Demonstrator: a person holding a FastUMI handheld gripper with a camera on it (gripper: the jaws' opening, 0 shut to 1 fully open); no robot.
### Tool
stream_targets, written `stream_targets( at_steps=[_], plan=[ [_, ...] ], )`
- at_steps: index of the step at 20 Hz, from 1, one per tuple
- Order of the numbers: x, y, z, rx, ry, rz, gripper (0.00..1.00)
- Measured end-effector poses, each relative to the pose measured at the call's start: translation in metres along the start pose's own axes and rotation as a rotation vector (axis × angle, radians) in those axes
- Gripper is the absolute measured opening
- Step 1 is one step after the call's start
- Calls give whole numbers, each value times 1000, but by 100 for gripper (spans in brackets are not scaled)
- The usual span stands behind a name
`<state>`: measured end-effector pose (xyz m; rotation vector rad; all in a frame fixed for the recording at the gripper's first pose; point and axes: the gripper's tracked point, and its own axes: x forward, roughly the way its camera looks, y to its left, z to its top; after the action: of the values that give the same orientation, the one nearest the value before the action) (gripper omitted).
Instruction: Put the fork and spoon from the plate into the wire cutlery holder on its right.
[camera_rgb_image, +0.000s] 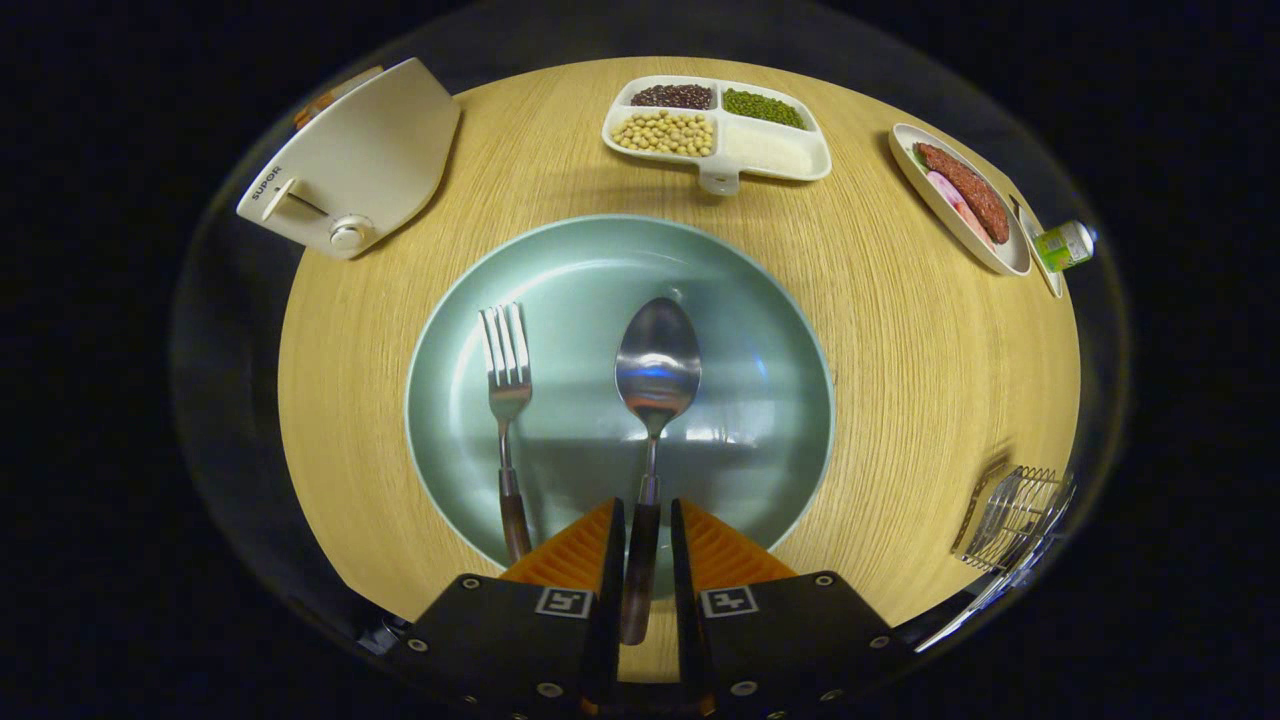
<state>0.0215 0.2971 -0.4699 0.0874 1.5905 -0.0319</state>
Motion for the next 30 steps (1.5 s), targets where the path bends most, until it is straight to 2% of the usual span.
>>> stream_targets(
  at_steps=[5, 7, 11, 16, 23, 30],
  plan=[
    [2, -1, 6, -32, -27, 24, 7],
    [-3, -3, 10, -48, -52, 35, 4],
    [-24, -9, 21, -40, -109, 71, 4],
    [-83, -35, 26, -57, -205, 109, 4],
    [-144, -116, 10, -52, -284, 84, 4],
    [-172, -210, -20, 29, -336, 31, 4]
  ],
)
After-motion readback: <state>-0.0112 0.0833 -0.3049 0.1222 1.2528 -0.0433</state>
